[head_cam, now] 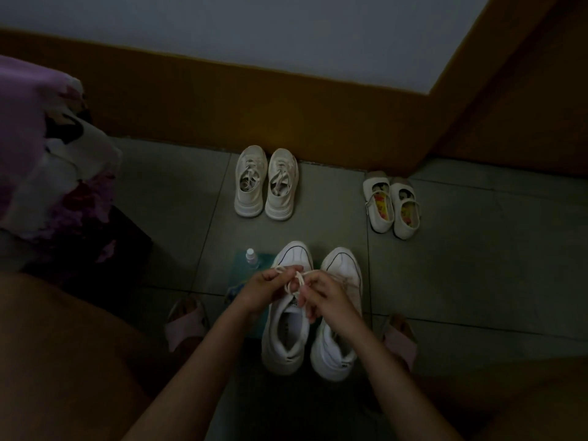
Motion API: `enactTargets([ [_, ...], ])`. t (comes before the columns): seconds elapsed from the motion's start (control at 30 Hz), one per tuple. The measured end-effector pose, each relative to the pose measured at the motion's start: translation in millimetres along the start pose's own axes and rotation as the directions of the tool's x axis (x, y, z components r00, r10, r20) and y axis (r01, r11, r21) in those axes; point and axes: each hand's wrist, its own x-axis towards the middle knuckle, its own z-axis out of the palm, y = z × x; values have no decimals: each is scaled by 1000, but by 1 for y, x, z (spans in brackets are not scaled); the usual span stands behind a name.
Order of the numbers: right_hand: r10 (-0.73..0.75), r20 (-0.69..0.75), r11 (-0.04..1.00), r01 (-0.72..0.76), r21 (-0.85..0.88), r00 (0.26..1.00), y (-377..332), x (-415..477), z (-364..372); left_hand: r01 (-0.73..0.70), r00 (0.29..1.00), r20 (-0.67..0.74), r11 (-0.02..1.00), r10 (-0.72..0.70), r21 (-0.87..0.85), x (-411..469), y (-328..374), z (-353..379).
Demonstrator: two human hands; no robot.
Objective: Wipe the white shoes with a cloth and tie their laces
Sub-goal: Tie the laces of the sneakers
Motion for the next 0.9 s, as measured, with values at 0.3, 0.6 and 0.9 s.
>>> enactTargets([
  [0.3,-17,17,982,20,-190,1000,2,3,-4,-20,994,-101,991,34,132,0,3,0],
  [0.6,63,-34,998,-64,-20,997,2,16,1,-235,942,-71,796,328,558,-6,8,4],
  [0.9,58,-66,998,-60,-20,996,4,22,2,-316,807,2,428,591,847,-14,1,9],
])
